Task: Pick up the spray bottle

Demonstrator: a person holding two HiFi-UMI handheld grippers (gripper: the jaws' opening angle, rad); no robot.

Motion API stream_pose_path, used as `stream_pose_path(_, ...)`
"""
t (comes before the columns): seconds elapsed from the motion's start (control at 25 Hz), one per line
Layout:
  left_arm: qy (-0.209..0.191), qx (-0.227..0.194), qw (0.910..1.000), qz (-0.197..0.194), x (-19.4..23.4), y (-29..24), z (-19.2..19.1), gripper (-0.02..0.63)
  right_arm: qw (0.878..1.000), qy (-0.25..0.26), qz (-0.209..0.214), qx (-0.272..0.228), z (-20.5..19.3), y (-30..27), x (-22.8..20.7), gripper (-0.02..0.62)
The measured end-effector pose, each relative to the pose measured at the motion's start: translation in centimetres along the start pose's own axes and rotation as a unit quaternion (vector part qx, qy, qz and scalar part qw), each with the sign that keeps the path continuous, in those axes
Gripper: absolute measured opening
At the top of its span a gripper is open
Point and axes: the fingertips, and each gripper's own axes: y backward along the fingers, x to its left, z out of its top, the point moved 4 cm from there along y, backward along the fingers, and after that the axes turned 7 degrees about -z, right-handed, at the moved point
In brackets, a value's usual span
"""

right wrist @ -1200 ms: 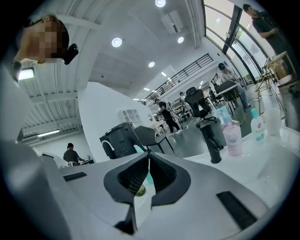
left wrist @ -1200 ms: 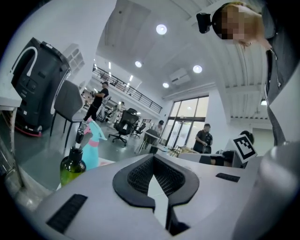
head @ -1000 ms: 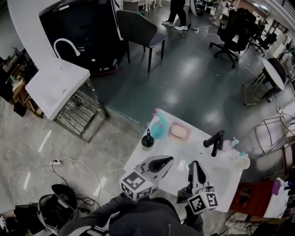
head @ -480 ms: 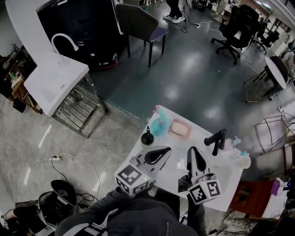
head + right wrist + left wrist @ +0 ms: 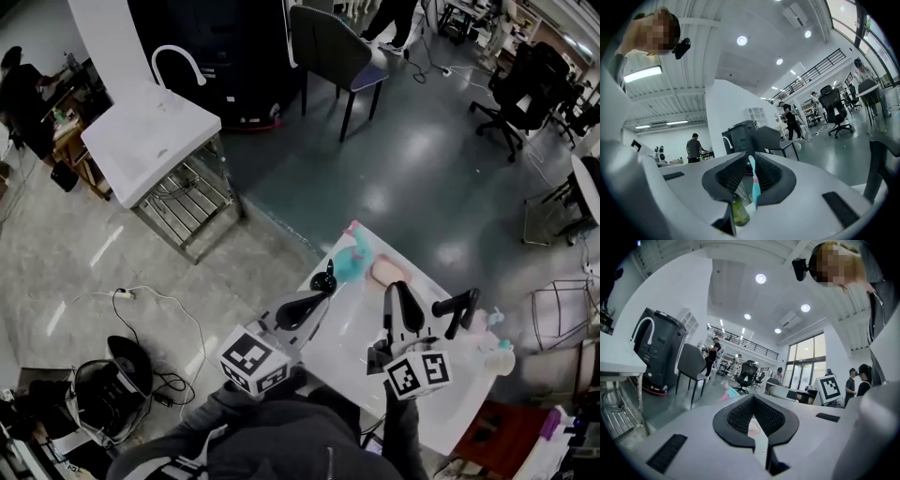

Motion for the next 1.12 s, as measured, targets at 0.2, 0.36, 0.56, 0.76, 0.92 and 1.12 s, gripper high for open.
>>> stream_pose_path(0.2, 0.002, -0.004, 0.9987, 0.051, 1.7, 2.5, 0.1, 0.003, 0.999, 0.034, 0.035, 0.016, -1.3, -3.1, 1.0, 0.138)
stream_pose_path(0.36, 0.010, -0.002, 0.9962, 0.087, 2.8, 4.0, -0.5, 0.003, 0.997, 0.046, 0.047, 0.026, -2.5, -5.3, 1.0, 0.172)
stream_pose_path(0.56, 0.025, 0.001, 0.9922, 0.122, 3.8, 5.5, -1.0, 0.003, 0.997, 0.054, 0.053, 0.033, -3.5, -7.5, 0.6, 0.181)
stream_pose_path(0.76, 0.048, -0.008, 0.9887, 0.142, 4.5, 6.0, -1.5, 0.003, 0.996, 0.054, 0.058, 0.046, -4.8, -9.4, 0.1, 0.181)
stream_pose_path(0.92, 0.054, -0.010, 0.9857, 0.160, 5.1, 6.4, -1.9, 0.003, 0.995, 0.059, 0.064, 0.057, -5.6, -10.6, 0.3, 0.181)
stream_pose_path(1.12, 0.060, -0.008, 0.9821, 0.178, 5.5, 7.1, -2.2, 0.003, 0.994, 0.062, 0.062, 0.070, -6.5, -11.8, 0.2, 0.181)
